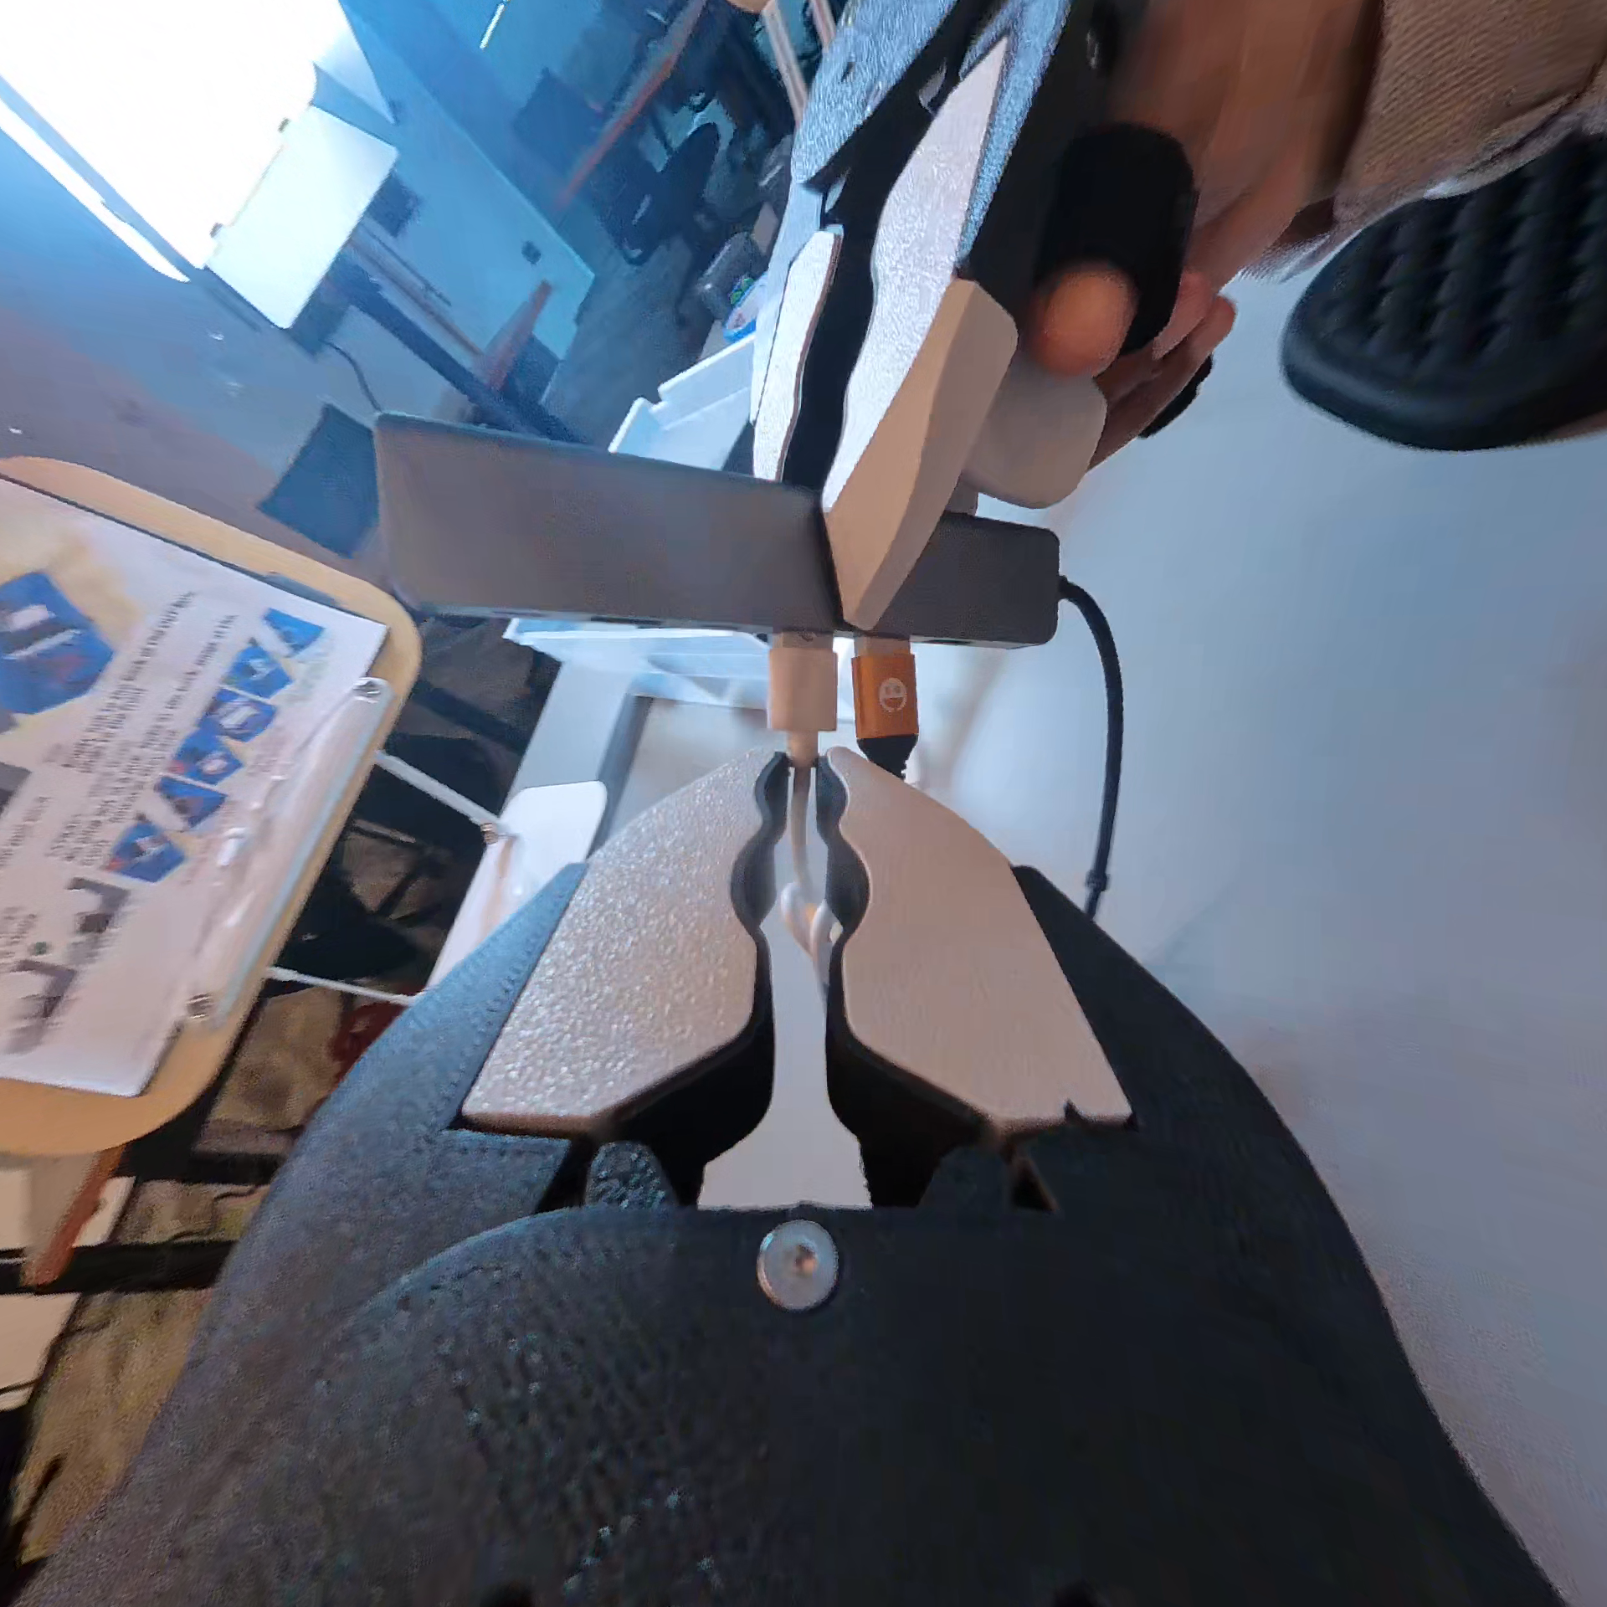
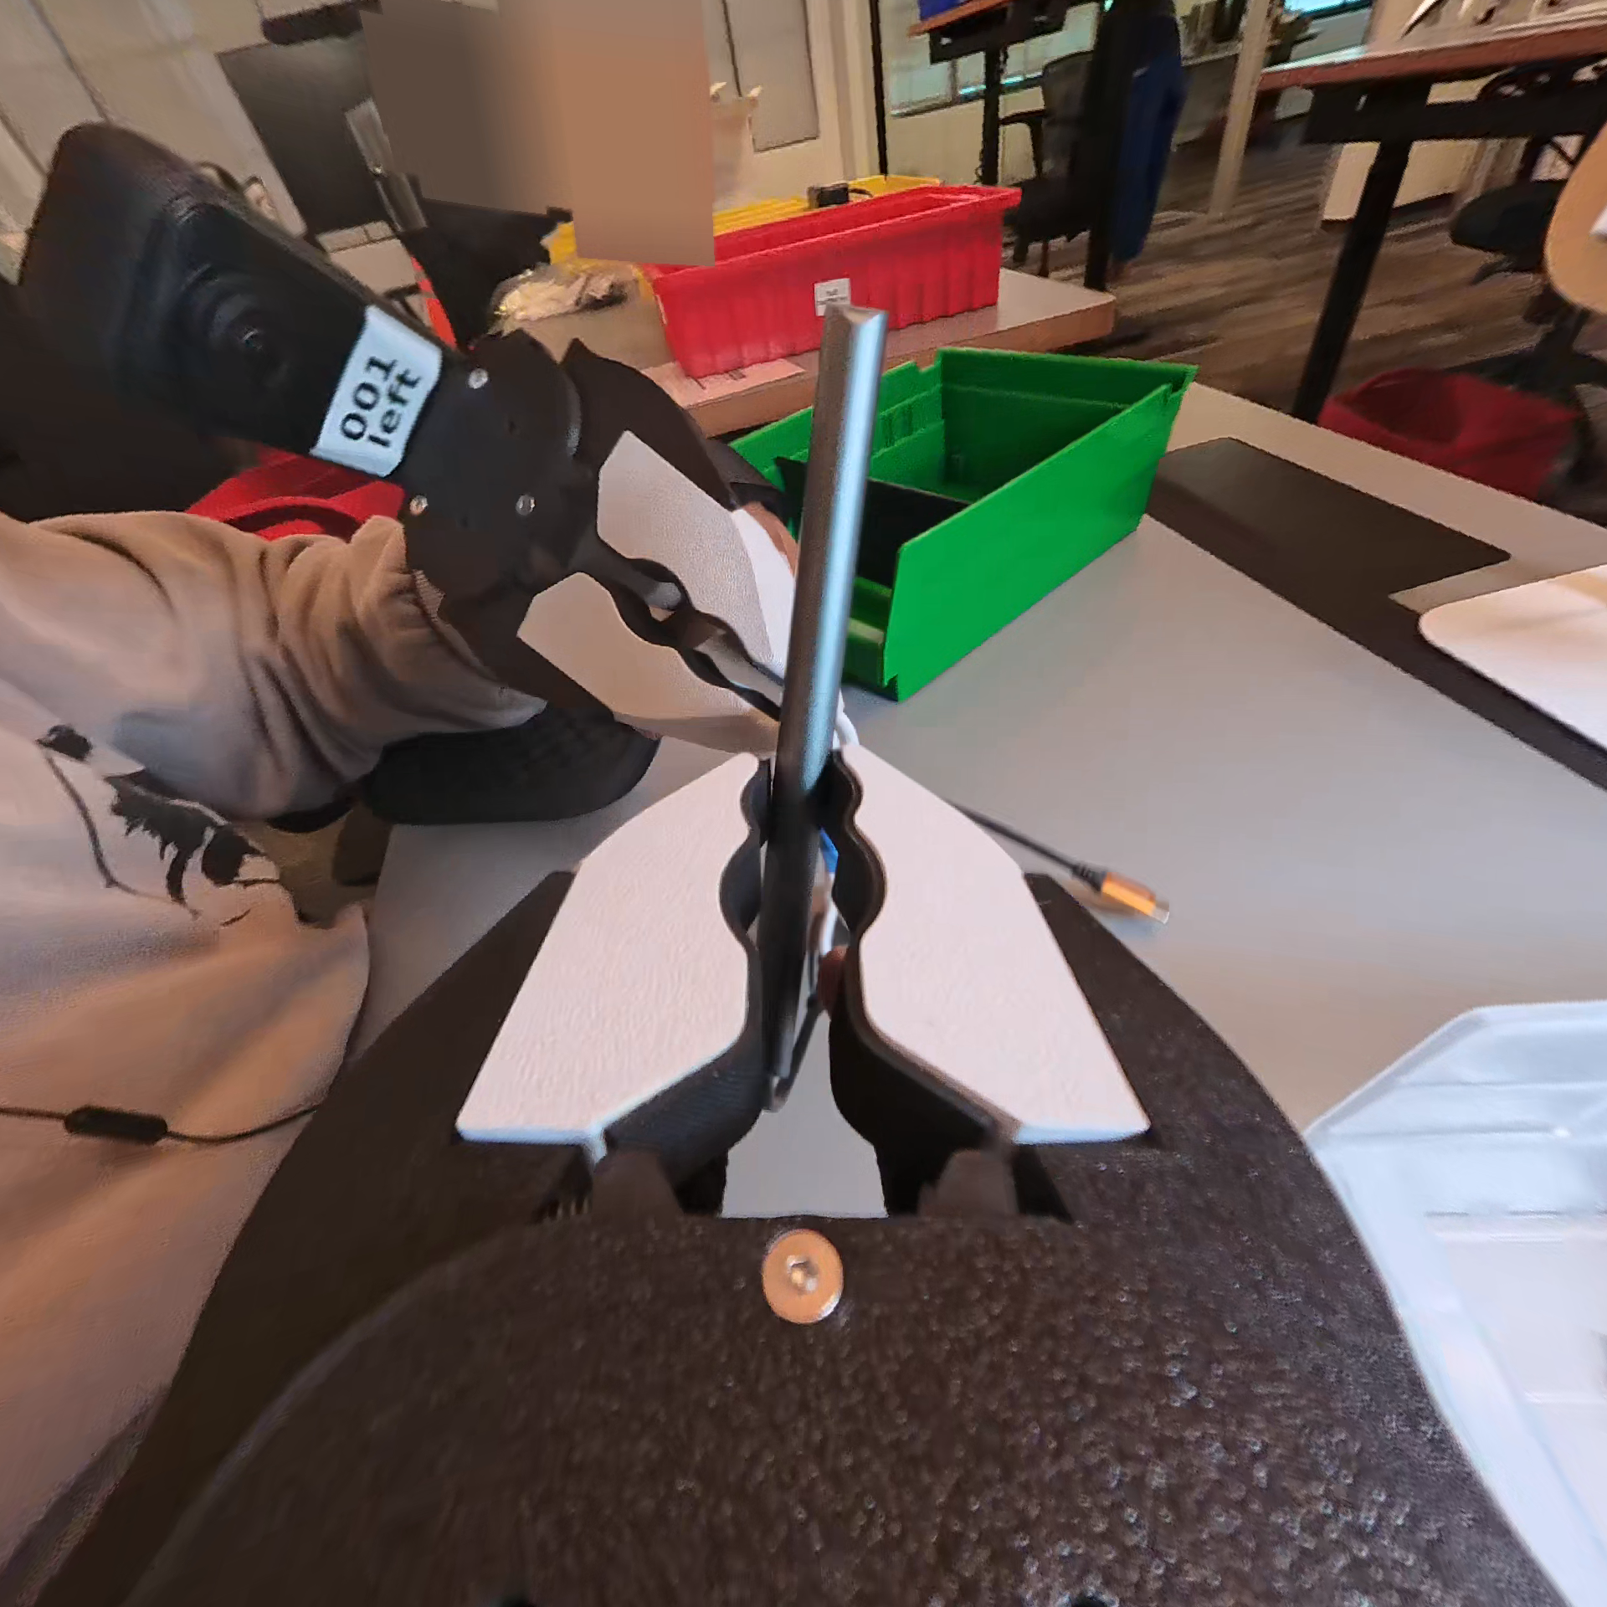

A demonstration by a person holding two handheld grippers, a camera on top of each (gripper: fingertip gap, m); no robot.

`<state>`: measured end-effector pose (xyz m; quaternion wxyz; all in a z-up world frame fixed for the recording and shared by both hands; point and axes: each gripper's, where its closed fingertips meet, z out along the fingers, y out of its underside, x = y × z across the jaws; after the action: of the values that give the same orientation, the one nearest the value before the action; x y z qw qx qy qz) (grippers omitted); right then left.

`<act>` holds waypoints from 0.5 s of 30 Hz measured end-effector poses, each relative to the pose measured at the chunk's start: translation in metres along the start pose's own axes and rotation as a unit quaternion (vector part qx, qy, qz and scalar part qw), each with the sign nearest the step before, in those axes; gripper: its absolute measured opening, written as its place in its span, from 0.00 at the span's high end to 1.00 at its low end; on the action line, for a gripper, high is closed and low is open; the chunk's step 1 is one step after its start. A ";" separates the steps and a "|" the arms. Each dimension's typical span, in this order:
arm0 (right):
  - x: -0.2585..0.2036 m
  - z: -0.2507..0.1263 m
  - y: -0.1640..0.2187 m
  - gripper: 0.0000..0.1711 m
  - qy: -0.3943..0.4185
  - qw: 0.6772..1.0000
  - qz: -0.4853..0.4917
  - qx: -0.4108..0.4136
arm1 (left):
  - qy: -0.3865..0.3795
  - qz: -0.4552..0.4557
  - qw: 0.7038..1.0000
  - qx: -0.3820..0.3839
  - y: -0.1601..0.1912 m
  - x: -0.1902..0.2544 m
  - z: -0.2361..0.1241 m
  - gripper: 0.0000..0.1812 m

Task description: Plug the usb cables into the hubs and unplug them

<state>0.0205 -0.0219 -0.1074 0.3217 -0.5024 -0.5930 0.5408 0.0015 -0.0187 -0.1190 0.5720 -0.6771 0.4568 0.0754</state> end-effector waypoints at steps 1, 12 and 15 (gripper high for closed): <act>-0.002 -0.001 0.004 0.94 -0.006 1.000 0.001 0.003 | 0.007 -0.008 1.000 0.006 0.000 0.004 0.000 0.97; 0.018 -0.025 -0.031 0.94 0.326 0.859 -0.394 -0.006 | 0.082 -0.380 0.905 0.175 -0.030 -0.009 -0.016 0.86; 0.024 -0.015 -0.027 0.94 0.409 0.762 -0.500 -0.040 | 0.104 -0.485 0.840 0.220 -0.045 -0.004 -0.007 0.77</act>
<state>0.0205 0.0083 -0.0823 0.7382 -0.3203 -0.5933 0.0218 0.0279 -0.0259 -0.0827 0.6182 -0.6725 0.1311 -0.3851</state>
